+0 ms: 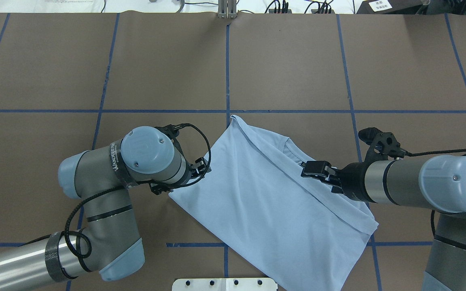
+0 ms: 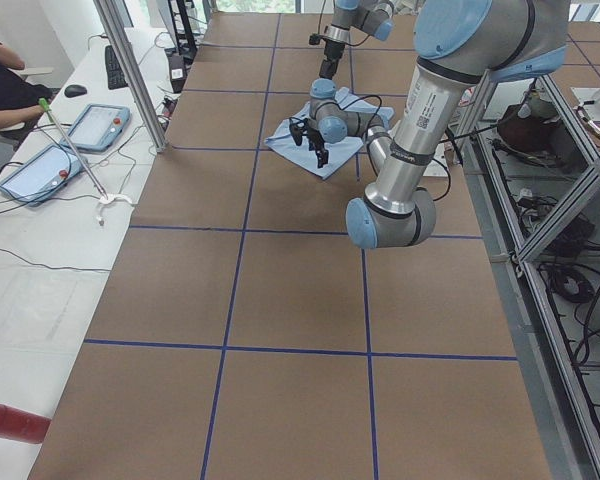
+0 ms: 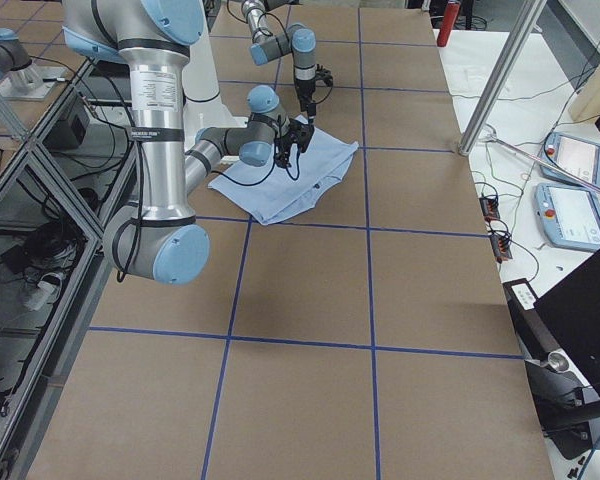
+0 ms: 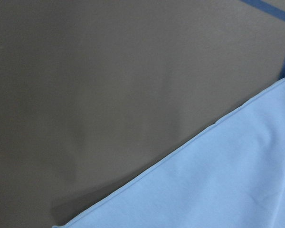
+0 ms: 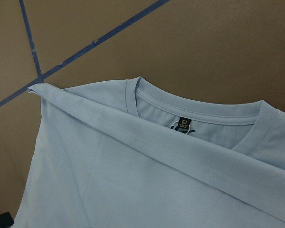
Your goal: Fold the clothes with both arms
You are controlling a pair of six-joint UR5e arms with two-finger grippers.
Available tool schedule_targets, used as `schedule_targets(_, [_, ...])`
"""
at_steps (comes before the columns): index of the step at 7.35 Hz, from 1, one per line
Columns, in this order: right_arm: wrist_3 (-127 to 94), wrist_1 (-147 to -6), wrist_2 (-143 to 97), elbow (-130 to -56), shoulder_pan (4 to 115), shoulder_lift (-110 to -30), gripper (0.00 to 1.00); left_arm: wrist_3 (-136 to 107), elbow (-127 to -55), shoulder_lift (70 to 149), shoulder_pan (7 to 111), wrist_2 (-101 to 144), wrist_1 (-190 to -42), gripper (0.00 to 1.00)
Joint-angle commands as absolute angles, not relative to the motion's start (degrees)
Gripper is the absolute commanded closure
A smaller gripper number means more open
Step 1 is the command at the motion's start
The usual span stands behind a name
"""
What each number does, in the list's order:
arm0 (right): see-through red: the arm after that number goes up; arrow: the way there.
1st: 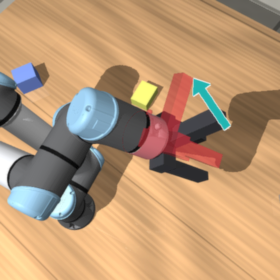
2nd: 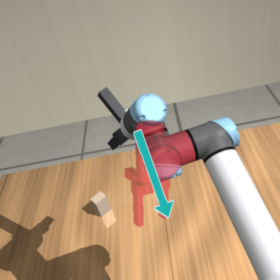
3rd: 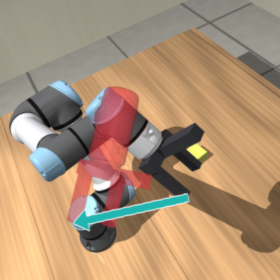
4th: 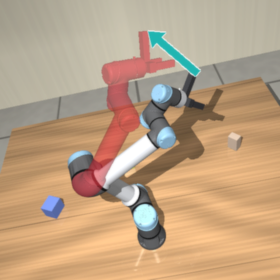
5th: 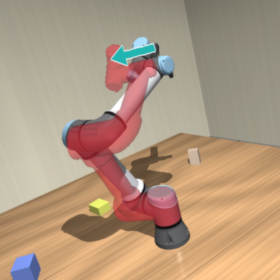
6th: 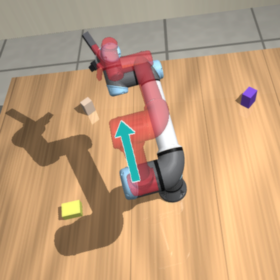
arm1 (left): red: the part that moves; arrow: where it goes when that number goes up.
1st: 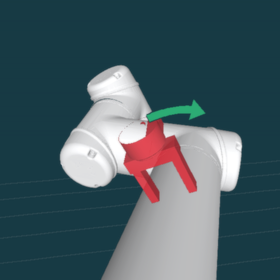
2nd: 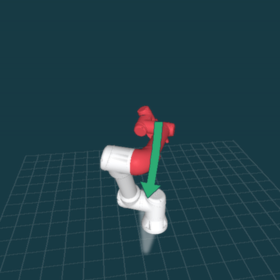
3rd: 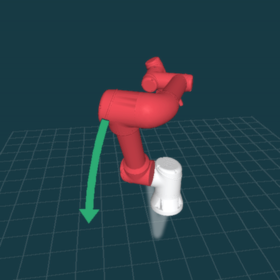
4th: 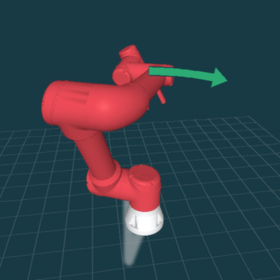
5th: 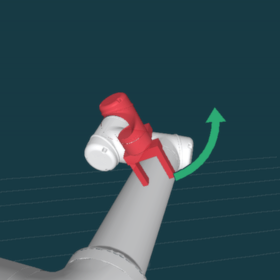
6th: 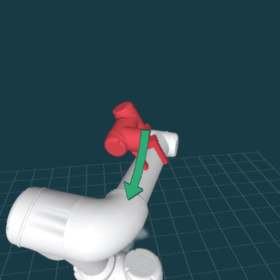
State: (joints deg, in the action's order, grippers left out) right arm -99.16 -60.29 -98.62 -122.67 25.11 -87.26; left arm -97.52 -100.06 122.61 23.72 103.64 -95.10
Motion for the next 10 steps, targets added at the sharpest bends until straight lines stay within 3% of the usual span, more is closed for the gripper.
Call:
schedule_targets(1, [-99.2, -60.3, -98.6, -121.4, 25.1, -85.9, 0.00, -98.2, -100.1, 121.5, 22.3, 101.8, -92.5, 0.04])
schedule_targets(4, [-99.2, -60.3, -98.6, -121.4, 25.1, -85.9, 0.00, -98.2, -100.4, 120.9, 21.6, 101.8, -92.5, 0.15])
schedule_targets(7, [-99.1, -60.3, -98.6, -121.4, 25.2, -86.0, 0.00, -98.2, -100.7, 120.9, 20.8, 101.8, -92.5, 0.71])
schedule_targets(9, [-99.2, -60.3, -98.5, -121.4, 25.2, -86.0, 0.00, -98.1, -100.7, 120.9, 20.8, 101.9, -92.5, 0.96])
schedule_targets(10, [-99.2, -60.3, -98.5, -121.4, 25.2, -85.9, 0.00, -98.1, -101.6, 120.8, 20.8, 102.0, -92.5, 1.00])
